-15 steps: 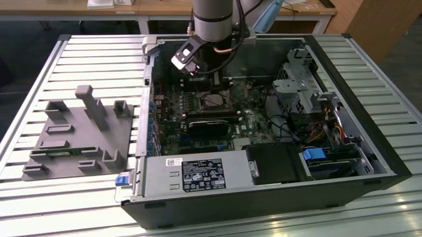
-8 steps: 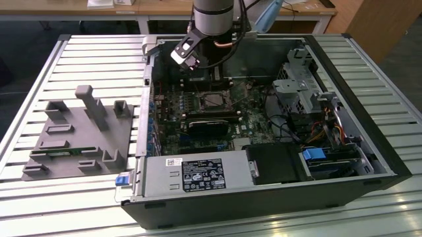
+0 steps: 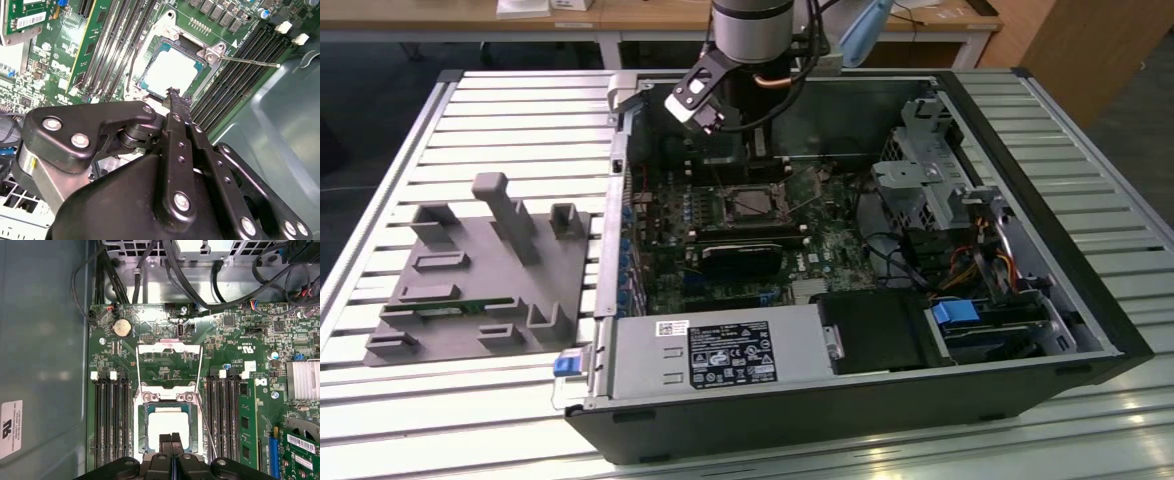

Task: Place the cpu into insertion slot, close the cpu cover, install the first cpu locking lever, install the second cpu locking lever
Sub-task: 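Place the cpu into insertion slot, then close the cpu cover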

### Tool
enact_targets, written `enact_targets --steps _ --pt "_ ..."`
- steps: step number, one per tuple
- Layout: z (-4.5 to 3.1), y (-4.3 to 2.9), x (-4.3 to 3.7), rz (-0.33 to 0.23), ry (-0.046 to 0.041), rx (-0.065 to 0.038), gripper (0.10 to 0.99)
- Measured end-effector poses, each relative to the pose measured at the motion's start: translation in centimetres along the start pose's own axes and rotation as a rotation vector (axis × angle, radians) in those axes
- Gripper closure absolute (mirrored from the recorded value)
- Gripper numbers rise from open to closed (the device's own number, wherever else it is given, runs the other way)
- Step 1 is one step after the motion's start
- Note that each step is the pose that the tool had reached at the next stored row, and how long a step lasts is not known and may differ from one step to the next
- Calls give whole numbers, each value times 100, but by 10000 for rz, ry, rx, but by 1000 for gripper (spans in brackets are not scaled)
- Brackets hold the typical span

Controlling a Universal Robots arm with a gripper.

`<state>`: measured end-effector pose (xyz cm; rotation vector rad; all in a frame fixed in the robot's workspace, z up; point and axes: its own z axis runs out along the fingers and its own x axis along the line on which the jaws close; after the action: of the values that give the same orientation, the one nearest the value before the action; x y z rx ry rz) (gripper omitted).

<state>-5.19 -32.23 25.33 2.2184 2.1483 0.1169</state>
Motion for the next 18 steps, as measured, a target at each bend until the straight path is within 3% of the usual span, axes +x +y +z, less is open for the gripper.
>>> enact_targets --steps 18 --pt "-40 3 0 0 -3 2 980"
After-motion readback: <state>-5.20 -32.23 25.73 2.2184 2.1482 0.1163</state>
